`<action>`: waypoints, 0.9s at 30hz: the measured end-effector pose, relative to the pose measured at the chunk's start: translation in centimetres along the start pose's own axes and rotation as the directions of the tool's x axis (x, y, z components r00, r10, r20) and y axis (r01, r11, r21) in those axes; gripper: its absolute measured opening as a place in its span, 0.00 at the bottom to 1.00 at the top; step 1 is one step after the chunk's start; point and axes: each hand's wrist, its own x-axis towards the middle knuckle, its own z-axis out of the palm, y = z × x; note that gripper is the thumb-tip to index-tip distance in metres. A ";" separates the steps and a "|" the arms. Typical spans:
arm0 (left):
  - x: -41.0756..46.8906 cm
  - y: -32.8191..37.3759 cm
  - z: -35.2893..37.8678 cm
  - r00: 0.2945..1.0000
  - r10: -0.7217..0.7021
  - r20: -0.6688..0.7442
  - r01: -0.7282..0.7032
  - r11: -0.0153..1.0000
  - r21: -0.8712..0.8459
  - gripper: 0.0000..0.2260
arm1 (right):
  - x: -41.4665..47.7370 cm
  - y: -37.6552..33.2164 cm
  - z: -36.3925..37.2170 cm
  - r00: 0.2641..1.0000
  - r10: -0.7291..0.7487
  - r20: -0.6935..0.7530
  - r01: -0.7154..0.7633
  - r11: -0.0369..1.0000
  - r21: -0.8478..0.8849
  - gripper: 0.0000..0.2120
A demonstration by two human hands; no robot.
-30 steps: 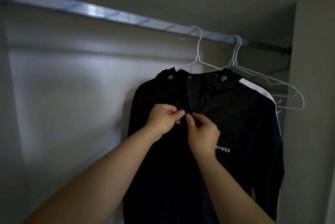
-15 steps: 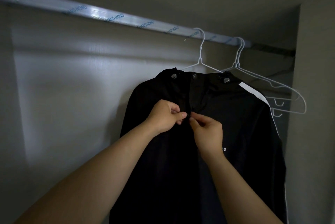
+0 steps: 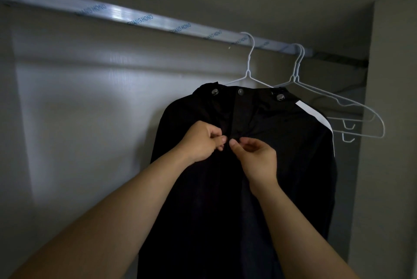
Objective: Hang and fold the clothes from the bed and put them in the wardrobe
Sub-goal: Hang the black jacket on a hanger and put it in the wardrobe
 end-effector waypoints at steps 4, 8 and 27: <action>-0.1 0.0 0.1 1.000 0.011 -0.012 -0.011 1.000 0.012 0.13 | 0.0 -0.3 0.1 0.998 0.043 0.051 -0.046 0.997 0.064 0.22; -0.2 0.1 -0.1 0.999 0.035 -0.026 -0.035 0.999 0.027 0.14 | 0.5 -0.3 -0.1 0.993 0.062 0.096 -0.072 0.992 0.102 0.16; -8.1 -8.6 9.5 0.962 -0.243 -0.122 0.238 0.970 -0.053 0.06 | -7.3 12.5 -4.9 0.958 0.281 -0.051 -0.286 0.951 -0.116 0.12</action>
